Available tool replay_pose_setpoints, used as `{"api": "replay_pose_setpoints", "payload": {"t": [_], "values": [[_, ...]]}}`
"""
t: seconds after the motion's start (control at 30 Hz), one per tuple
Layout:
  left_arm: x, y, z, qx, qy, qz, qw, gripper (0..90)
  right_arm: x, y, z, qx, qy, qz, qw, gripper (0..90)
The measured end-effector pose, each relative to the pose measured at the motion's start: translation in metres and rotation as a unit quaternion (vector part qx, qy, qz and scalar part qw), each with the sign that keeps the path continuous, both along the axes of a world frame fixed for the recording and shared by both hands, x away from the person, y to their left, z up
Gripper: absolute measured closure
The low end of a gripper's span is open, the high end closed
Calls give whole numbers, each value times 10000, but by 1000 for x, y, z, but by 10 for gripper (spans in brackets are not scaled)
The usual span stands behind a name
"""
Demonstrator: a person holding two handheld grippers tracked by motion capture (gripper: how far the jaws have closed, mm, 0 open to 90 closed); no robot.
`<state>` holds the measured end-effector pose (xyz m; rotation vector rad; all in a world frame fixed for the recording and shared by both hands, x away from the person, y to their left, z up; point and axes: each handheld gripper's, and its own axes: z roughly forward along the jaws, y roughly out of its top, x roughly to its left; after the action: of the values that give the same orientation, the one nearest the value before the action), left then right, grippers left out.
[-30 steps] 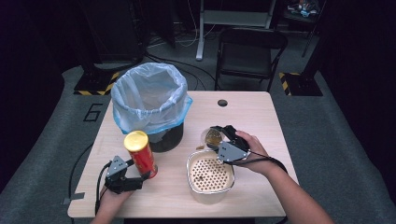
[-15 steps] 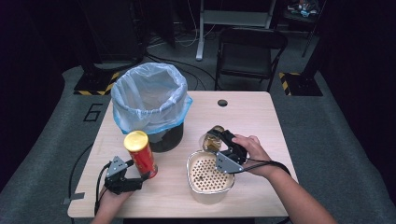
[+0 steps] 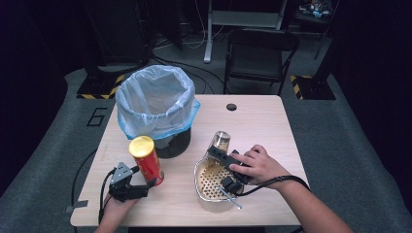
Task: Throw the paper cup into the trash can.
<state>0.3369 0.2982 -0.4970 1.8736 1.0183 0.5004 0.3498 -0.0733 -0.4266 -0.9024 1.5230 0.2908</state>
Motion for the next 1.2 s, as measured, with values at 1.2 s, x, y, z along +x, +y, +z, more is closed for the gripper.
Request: {"api": "replay_pose_setpoints", "payload": {"t": [1.2], "values": [[-1,0,1,-5,-47,12,10000,144,-7,6,-4,-140,-507,315,9981,348]]}}
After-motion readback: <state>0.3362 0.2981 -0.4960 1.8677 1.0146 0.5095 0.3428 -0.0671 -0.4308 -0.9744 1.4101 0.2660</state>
